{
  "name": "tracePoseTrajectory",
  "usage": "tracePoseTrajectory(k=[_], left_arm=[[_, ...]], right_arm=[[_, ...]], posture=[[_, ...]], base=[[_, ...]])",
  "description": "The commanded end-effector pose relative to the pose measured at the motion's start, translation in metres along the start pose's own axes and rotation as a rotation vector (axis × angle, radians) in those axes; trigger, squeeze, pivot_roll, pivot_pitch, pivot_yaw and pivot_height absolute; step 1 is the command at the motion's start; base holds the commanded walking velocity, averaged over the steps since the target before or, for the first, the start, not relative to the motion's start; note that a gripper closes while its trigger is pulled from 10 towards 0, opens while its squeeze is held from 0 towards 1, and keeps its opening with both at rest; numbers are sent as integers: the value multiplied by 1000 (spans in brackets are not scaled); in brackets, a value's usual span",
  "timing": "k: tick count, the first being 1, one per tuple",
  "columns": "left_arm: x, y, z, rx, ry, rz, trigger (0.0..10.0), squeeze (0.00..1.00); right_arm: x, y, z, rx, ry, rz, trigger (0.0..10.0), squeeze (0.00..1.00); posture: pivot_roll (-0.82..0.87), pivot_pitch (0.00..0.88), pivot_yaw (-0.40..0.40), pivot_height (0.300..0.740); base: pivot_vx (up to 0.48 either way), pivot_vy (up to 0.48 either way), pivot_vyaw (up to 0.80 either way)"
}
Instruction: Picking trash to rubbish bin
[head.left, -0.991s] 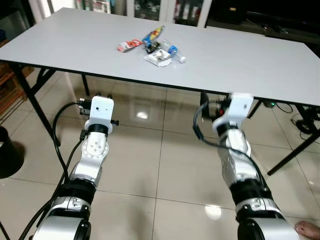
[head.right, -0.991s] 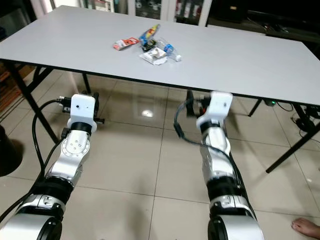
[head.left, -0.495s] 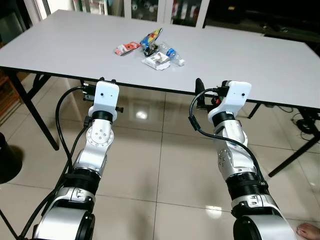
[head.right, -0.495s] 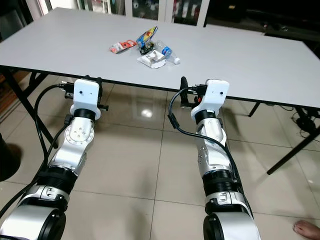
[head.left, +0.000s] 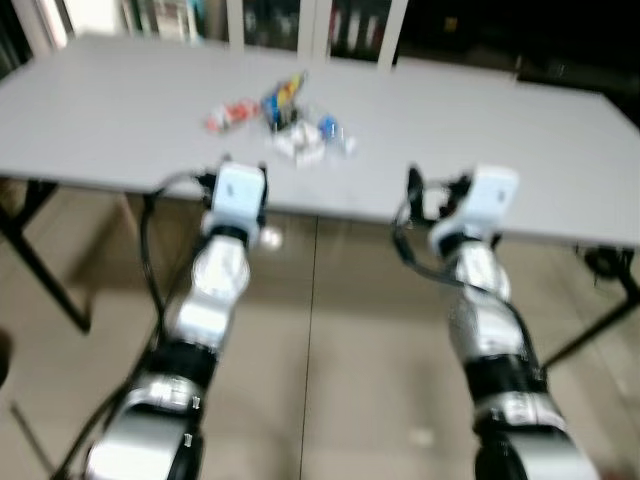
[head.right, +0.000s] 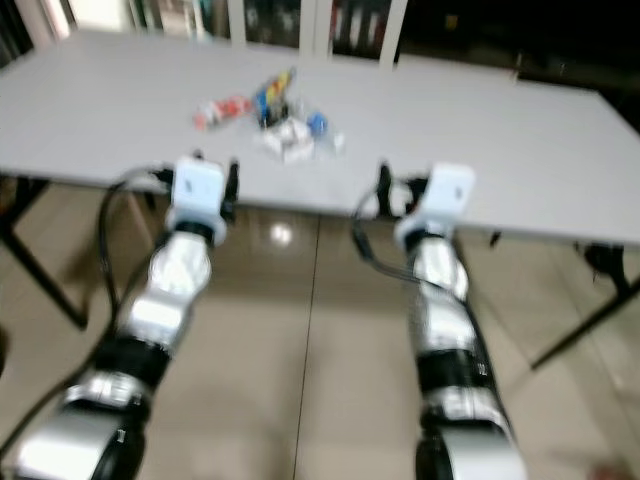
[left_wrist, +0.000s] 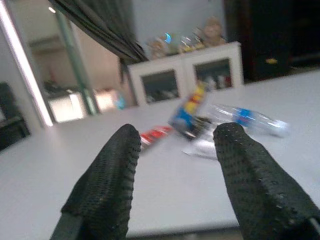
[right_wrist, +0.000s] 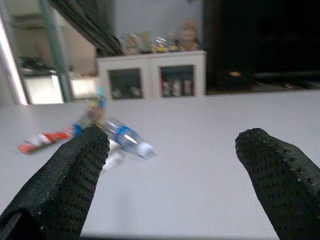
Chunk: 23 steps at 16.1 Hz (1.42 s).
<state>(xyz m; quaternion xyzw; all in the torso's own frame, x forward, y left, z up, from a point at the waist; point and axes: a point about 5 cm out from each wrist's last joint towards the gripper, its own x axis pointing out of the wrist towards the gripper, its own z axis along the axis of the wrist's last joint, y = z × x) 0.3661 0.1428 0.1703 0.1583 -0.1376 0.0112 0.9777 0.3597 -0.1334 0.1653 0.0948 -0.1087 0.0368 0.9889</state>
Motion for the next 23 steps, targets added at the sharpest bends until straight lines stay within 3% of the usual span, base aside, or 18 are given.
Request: tracePoseTrajectory(k=[1, 23], left_arm=[[0, 8, -1, -2, 6, 15, 10000, 1000], [-2, 0, 1, -11, 13, -38, 10000, 1000]], right_arm=[[1, 11, 1, 6, 2, 35, 10000, 0], [-2, 16, -6, 19, 56, 61, 10000, 0]], posture=[[-67, 52, -94, 740], [-65, 56, -95, 740]], base=[[480, 0, 0], [478, 0, -36]])
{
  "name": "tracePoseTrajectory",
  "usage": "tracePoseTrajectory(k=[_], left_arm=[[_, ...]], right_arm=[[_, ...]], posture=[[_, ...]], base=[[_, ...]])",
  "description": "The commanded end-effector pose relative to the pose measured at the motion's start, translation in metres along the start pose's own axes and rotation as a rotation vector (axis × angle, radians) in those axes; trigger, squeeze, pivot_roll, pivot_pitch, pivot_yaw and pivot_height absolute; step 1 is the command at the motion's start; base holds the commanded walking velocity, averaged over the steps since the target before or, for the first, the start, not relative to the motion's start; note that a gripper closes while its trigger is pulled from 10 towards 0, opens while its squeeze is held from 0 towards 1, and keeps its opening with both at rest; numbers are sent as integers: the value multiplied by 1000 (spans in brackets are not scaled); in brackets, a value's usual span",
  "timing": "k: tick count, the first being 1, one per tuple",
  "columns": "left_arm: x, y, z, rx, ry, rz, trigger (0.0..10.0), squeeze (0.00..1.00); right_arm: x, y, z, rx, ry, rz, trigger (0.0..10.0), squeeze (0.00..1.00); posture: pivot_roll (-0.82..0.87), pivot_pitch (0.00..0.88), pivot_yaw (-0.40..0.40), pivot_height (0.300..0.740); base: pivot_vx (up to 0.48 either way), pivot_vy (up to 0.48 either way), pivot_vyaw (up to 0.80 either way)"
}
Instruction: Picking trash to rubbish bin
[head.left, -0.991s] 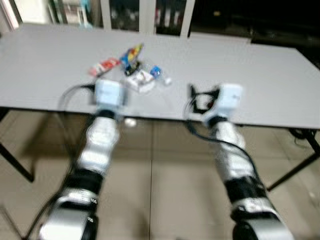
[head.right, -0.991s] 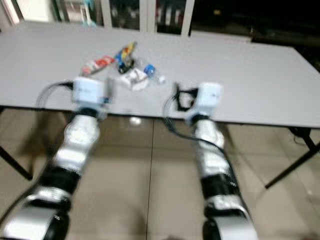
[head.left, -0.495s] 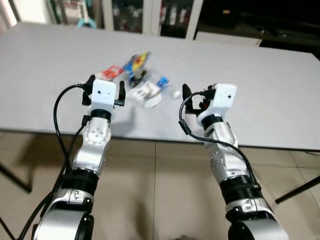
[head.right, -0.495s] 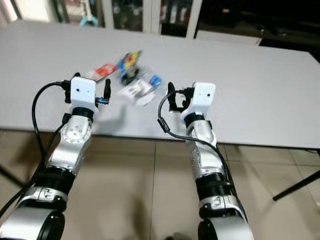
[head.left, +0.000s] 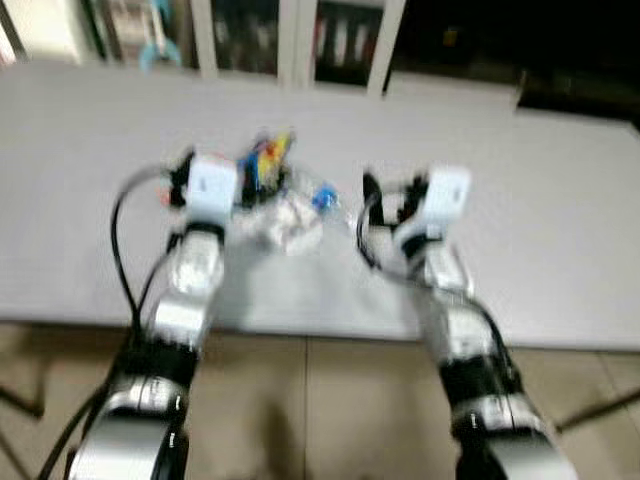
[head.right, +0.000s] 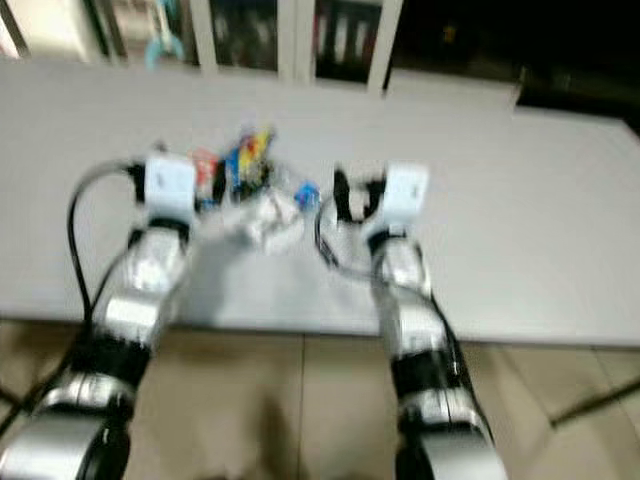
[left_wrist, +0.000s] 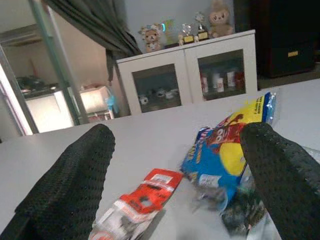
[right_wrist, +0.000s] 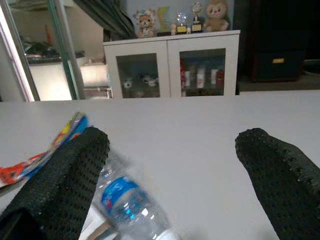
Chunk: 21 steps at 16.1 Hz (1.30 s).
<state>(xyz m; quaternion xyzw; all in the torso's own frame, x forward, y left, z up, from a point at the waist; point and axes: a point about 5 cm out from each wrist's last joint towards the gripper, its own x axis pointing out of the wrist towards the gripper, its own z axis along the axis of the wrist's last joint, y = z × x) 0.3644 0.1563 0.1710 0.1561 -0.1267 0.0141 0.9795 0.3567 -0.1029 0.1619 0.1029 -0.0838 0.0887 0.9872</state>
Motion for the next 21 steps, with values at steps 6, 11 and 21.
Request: tracePoseTrajectory(k=[6, 11, 21], left_arm=[[-8, -27, 2, -27, -15, -142, 10000, 0], [-13, -33, -3, -25, 9, -214, 10000, 0], [-37, -51, -5, -31, 61, -398, 10000, 0]], right_arm=[[-2, -12, 2, -8, 5, -32, 10000, 0], [-1, -12, 2, -5, 7, -29, 10000, 0], [-7, -9, -11, -18, 62, -2, 10000, 0]], posture=[[-65, 59, -95, 740], [-65, 56, -95, 740], [-57, 62, -94, 740]], base=[[49, 0, 0], [0, 0, 0], [0, 0, 0]])
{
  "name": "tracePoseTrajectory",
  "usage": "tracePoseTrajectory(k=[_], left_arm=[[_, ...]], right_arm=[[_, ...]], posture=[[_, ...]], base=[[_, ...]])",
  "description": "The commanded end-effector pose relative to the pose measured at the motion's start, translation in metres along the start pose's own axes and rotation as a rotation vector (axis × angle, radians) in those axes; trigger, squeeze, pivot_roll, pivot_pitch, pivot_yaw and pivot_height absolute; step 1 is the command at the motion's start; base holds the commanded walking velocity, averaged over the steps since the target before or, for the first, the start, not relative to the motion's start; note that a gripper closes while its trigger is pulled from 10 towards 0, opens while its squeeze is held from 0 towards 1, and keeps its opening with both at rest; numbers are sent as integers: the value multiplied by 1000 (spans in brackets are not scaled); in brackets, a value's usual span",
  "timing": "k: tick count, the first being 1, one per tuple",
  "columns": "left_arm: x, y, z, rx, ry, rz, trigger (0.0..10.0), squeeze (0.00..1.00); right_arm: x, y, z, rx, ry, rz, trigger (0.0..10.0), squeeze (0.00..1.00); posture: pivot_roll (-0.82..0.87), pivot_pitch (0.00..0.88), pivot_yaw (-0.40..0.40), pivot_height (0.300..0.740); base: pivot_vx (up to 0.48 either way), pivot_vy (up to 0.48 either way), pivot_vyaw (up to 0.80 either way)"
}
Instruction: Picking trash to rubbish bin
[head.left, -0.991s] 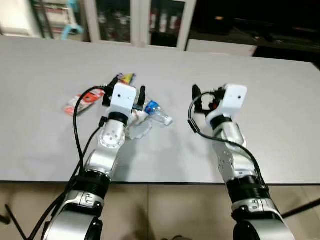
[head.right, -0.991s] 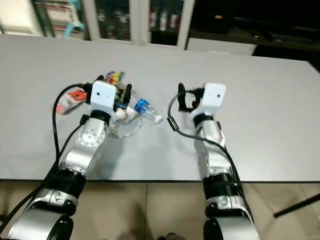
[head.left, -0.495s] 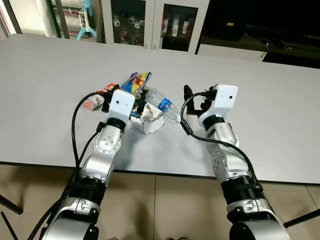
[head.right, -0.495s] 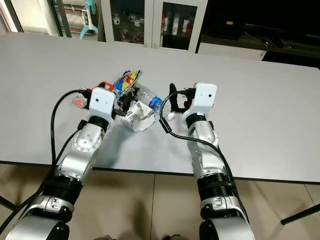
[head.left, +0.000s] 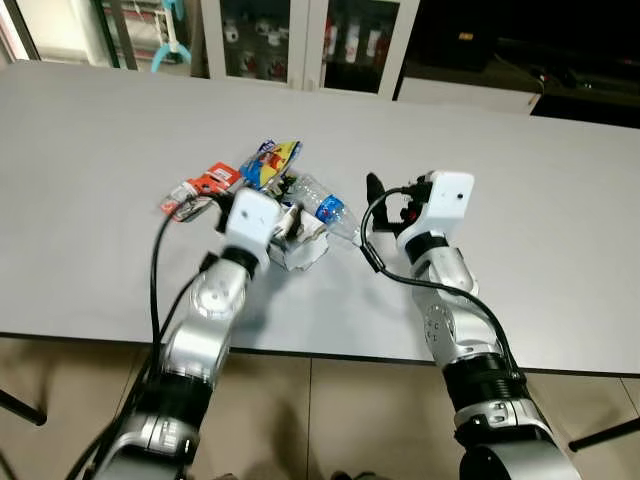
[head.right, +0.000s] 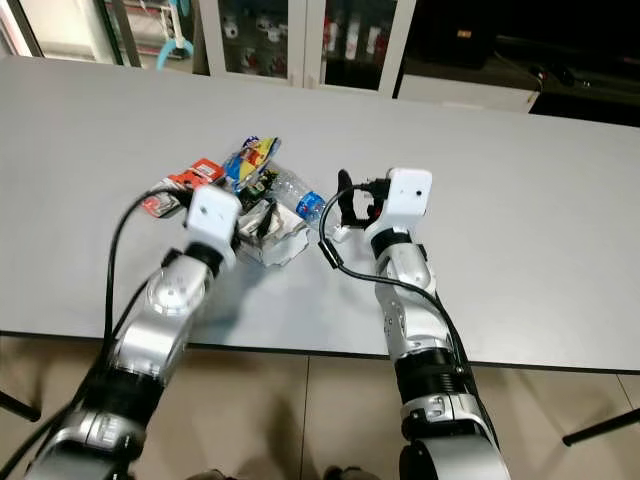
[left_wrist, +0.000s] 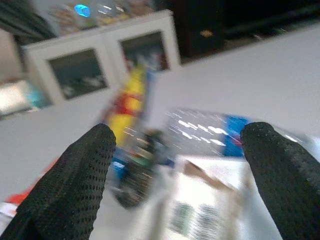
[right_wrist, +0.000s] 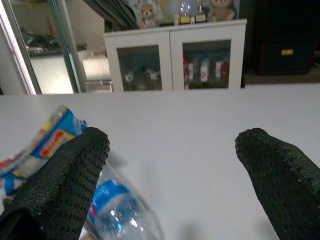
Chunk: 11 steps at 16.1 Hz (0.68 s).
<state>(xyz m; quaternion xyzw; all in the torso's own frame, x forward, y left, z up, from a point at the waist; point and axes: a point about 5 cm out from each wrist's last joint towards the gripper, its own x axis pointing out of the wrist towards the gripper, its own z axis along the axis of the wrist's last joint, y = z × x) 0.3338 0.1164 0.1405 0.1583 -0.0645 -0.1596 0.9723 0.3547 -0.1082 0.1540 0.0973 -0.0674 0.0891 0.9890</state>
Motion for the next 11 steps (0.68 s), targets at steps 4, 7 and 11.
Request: tracePoseTrajectory(k=[4, 7, 11], left_arm=[[-5, -4, -12, 32, 99, 1, 10000, 1000], [-4, 4, -11, 50, 127, 34, 10000, 1000], [2, -1, -13, 80, 166, 5, 10000, 0]], right_arm=[[-3, 1, -7, -4, 43, 14, 10000, 0], [-3, 1, -7, -5, 47, 16, 10000, 0], [-3, 3, -8, -4, 53, 23, 10000, 0]], posture=[[-56, 66, -97, 740], [-56, 63, -97, 740], [-57, 64, -99, 740]], base=[[0, 0, 0], [0, 0, 0], [0, 0, 0]])
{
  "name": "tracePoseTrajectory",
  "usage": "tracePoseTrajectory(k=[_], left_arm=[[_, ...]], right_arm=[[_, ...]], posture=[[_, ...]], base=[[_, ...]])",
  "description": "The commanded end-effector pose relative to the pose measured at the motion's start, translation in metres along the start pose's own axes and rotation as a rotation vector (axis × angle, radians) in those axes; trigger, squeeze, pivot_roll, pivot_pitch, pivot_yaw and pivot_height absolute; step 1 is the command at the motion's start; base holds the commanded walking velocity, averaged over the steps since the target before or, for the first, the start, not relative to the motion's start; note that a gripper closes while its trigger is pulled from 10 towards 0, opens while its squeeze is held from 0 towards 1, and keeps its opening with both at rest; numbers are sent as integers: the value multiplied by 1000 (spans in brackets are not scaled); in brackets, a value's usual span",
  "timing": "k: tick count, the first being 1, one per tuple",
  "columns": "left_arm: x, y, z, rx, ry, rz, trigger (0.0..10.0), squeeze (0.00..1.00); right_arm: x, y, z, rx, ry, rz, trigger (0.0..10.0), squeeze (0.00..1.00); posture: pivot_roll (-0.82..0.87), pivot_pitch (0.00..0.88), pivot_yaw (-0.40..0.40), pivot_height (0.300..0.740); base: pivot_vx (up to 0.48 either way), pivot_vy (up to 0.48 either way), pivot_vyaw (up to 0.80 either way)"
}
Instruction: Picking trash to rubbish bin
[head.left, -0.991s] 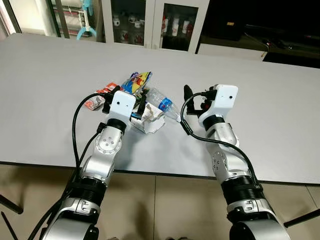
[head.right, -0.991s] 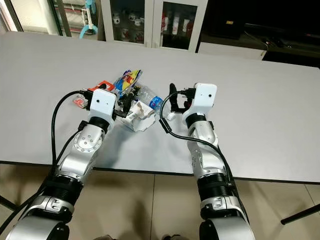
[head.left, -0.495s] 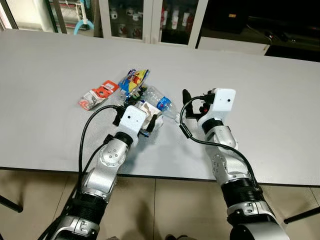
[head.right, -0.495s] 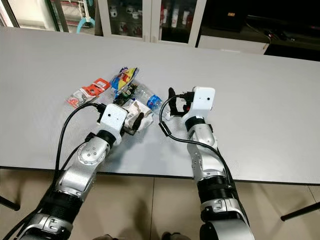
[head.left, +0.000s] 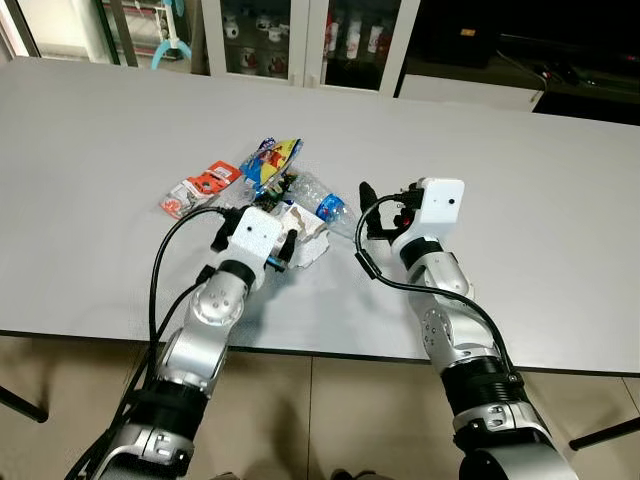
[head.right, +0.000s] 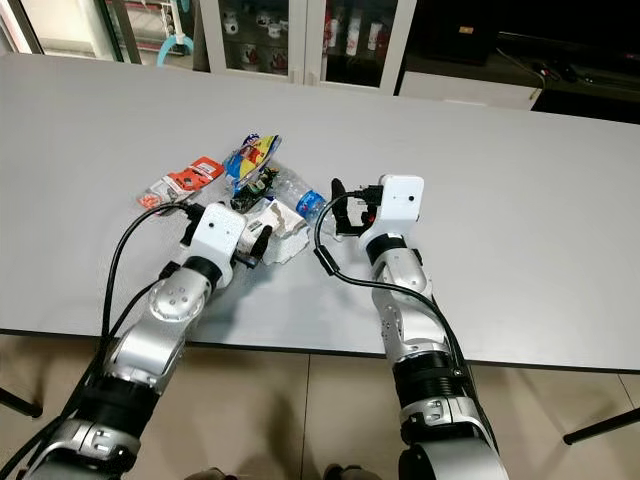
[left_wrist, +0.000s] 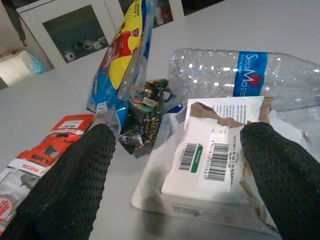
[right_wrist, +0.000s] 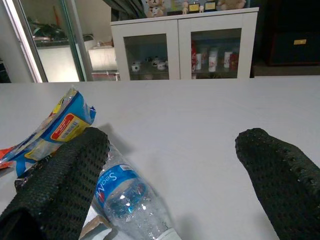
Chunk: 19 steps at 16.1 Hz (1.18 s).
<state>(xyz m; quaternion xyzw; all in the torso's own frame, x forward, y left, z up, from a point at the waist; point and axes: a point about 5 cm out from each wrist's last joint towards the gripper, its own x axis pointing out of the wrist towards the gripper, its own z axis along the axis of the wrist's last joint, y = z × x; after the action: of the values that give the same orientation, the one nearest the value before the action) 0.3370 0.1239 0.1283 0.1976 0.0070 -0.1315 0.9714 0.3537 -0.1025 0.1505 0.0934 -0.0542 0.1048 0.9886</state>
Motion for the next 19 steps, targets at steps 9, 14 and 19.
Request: tracePoseTrajectory(k=[9, 14, 19], left_arm=[[33, -7, 19, -102, 57, -20, 10000, 0], [42, 6, 14, -106, 144, 8, 10000, 0], [47, 11, 8, -126, 200, -1, 10000, 0]], right_arm=[[-3, -1, -4, -4, 29, 8, 10000, 0], [-4, -1, -4, -3, 34, 16, 10000, 0], [-5, 0, -5, -4, 39, 23, 10000, 0]], posture=[[-72, 64, -94, 740], [-76, 65, -94, 740], [-88, 66, -92, 740]], base=[[0, 0, 0], [0, 0, 0], [0, 0, 0]])
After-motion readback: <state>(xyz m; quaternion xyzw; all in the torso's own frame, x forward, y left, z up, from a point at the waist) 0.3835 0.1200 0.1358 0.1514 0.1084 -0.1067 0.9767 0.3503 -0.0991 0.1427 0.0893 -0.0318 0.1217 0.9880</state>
